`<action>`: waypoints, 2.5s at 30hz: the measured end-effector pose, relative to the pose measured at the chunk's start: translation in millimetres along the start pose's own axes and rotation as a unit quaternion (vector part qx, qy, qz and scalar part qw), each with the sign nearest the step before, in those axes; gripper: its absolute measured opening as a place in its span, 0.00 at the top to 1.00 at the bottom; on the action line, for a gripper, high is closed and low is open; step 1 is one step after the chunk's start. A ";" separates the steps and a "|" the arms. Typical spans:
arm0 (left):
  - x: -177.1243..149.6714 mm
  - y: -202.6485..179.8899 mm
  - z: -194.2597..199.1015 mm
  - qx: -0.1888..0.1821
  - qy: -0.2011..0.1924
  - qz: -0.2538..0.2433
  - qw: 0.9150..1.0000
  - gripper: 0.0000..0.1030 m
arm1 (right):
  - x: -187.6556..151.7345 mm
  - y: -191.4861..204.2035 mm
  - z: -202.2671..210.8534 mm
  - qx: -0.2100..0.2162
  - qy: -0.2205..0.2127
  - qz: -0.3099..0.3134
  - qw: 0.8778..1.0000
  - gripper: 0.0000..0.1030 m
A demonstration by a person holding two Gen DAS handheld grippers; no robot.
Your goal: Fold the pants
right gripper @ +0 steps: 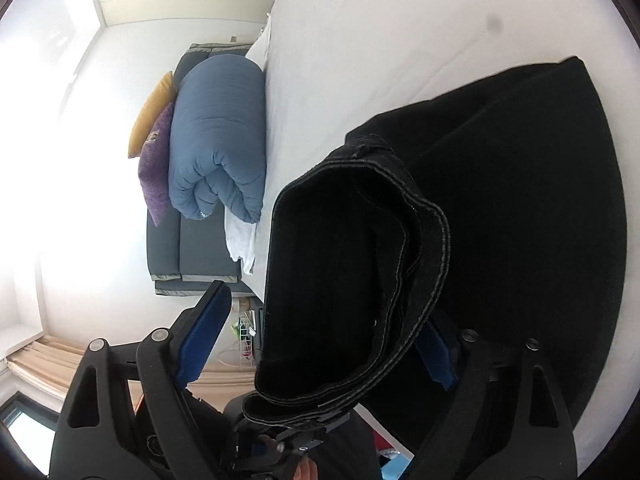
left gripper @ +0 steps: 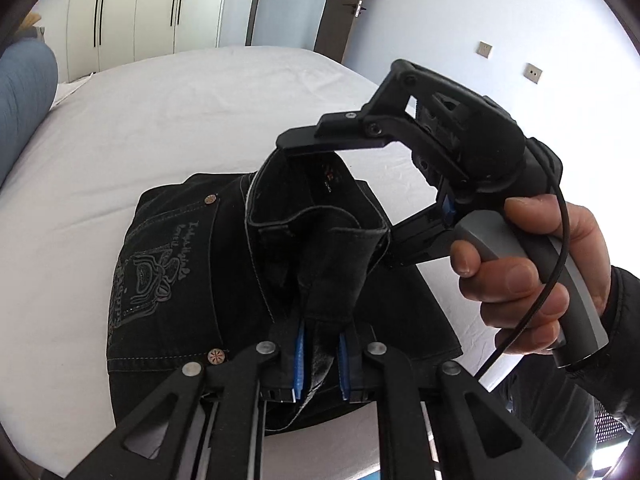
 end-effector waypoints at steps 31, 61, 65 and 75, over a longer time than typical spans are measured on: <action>-19.9 -58.6 8.3 0.078 -0.053 -0.410 0.907 0.87 | -2.6 -16.6 41.2 -0.154 0.004 0.127 0.980 0.88; -37.8 -59.2 -21.9 -0.006 0.010 -0.367 0.930 0.69 | -11.0 -97.4 78.2 -0.059 -0.097 0.016 0.993 0.87; -9.7 -45.7 11.0 -0.042 -0.020 -0.272 0.961 0.30 | -8.2 -95.1 85.6 -0.069 -0.088 0.012 0.994 0.81; 34.8 50.4 0.7 -0.076 0.024 -0.070 0.994 0.48 | -23.3 -27.0 110.1 -0.020 -0.079 0.067 0.994 0.75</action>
Point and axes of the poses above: each gripper's, at about its wrist camera, not at the fingertips, and z roughly against the way its jaws point, y to its left, x to its top, the point moved 9 cm from there along -z, roughly the way its jaws point, and after that the axes turned 13 degrees about -y, right-handed, at the moved point
